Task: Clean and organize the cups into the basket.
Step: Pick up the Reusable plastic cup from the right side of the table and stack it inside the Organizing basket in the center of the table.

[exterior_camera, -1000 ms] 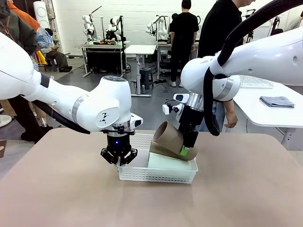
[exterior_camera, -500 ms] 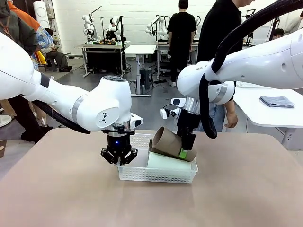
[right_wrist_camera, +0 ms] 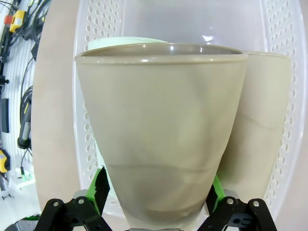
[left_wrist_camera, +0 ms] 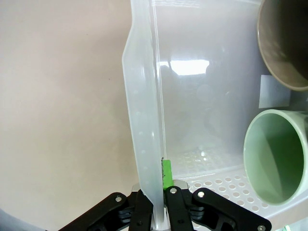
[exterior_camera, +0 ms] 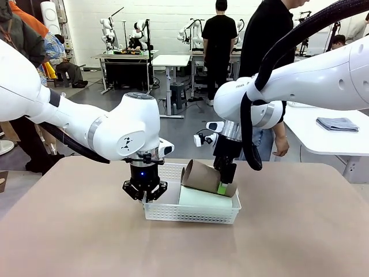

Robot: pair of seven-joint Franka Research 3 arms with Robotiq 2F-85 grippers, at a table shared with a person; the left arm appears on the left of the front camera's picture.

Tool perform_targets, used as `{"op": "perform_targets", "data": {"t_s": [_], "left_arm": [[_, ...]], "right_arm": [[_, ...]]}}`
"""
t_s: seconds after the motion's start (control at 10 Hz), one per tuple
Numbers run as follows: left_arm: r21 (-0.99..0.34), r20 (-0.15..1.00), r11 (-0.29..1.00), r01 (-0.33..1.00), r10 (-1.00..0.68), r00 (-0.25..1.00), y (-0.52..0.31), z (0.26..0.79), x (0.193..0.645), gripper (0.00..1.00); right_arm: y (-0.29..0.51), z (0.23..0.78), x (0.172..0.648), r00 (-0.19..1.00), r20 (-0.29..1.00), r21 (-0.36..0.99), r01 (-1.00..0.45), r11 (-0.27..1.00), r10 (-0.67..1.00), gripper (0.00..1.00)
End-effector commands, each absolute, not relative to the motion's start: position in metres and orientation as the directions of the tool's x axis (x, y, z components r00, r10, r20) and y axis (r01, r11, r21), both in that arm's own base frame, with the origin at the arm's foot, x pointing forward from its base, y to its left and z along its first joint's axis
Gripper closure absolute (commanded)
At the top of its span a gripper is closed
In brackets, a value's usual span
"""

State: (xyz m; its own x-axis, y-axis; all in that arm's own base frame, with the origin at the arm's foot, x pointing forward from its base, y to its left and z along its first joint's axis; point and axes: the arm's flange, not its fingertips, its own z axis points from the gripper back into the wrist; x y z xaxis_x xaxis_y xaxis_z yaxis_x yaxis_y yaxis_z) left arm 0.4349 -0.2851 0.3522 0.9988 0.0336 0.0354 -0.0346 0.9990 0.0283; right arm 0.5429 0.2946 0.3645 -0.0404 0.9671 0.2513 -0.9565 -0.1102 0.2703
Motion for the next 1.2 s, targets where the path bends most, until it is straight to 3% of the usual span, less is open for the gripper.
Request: {"op": "perform_targets", "data": {"t_s": [0.0,0.2,0.6,1.1], "left_arm": [[0.033,0.035,0.999,-0.034,0.033,0.999,-0.285,0.351,0.434,1.00],[0.033,0.035,0.999,-0.034,0.033,0.999,-0.285,0.351,0.434,1.00],[0.033,0.035,0.999,-0.034,0.033,0.999,-0.285,0.351,0.434,1.00],[0.033,0.035,0.999,-0.034,0.033,0.999,-0.285,0.351,0.434,1.00]], "right_arm": [[0.296,0.369,0.544,-0.032,0.226,0.267,-0.959,-0.094,0.974,0.00],[0.283,0.382,0.543,-0.019,0.269,0.234,-0.968,-0.085,0.963,0.00],[0.130,0.444,0.550,0.122,0.619,0.150,-0.988,0.035,0.776,0.00],[0.000,0.410,0.533,0.367,0.638,0.296,-0.929,0.224,0.677,0.00]]}}
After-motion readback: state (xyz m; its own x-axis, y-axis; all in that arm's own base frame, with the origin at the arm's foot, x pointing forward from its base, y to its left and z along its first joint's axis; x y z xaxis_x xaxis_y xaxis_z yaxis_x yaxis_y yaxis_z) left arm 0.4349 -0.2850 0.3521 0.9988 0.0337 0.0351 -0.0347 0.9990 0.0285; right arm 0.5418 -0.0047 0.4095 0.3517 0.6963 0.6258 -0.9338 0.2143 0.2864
